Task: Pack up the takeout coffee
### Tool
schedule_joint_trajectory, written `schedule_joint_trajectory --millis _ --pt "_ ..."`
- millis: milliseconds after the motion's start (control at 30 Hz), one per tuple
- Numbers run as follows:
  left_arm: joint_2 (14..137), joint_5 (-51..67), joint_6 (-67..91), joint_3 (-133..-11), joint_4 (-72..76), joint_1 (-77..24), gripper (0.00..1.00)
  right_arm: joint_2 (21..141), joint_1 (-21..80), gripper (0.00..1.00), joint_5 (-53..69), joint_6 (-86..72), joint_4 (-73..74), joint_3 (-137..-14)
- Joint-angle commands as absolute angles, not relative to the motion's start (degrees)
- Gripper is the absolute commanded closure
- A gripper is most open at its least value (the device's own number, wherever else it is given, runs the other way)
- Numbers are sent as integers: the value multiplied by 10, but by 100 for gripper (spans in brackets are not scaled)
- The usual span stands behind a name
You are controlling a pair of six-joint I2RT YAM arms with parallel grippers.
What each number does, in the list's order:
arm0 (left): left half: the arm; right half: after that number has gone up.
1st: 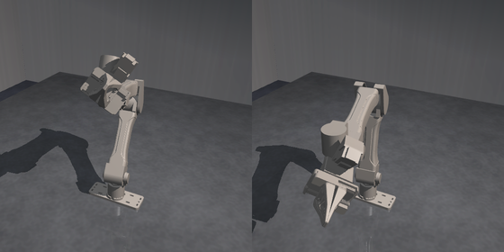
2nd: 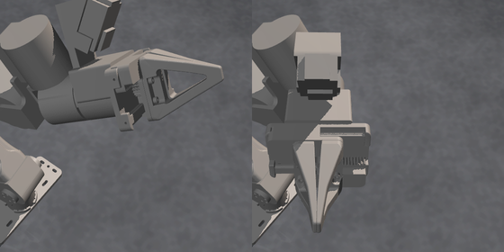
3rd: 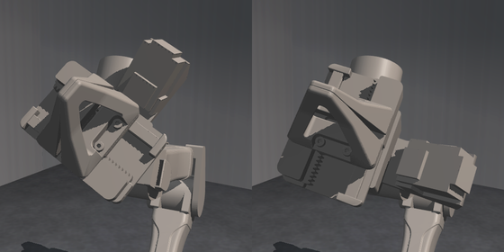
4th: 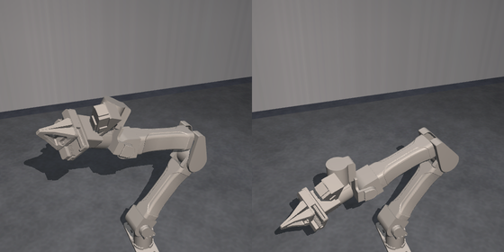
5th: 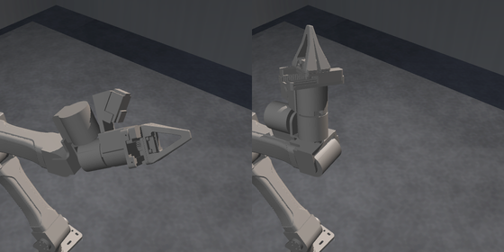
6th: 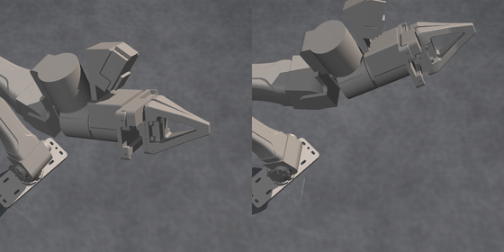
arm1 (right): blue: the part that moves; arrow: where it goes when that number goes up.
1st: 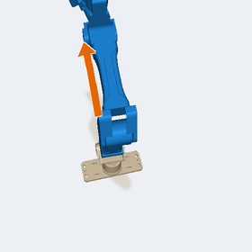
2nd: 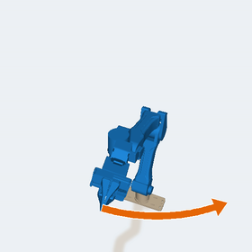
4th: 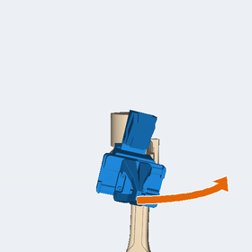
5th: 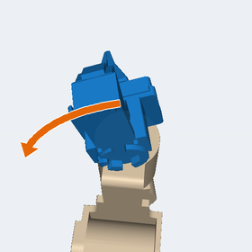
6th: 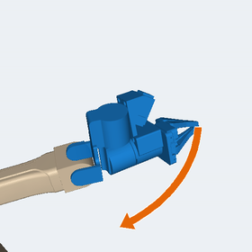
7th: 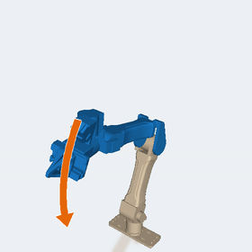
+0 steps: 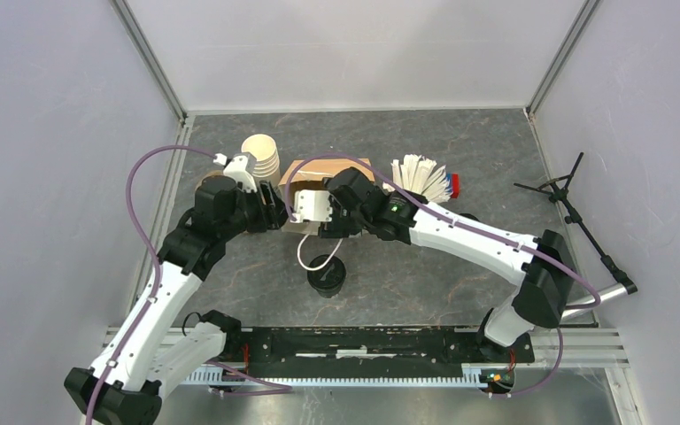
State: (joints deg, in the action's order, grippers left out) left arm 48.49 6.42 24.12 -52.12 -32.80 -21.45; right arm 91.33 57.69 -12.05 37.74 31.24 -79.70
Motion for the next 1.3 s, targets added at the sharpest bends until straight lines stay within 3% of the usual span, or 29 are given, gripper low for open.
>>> schedule_joint_trajectory --millis 0,400,533,700,800,1267 --pt "497 60 245 -513 -314 -212 38 919 578 21 -124 367 289 -823" --pt "515 40 231 -487 -275 -212 41 931 577 22 -140 360 292 -843" --pt "508 48 228 -473 -256 -212 55 934 577 22 -141 364 296 -853" --pt "495 60 221 -456 -236 -212 88 935 578 22 -117 382 219 -828" --pt "493 72 217 -452 -230 -212 97 955 577 23 -108 381 178 -834" --pt "488 91 203 -454 -230 -212 98 995 576 23 -111 363 -14 -765"
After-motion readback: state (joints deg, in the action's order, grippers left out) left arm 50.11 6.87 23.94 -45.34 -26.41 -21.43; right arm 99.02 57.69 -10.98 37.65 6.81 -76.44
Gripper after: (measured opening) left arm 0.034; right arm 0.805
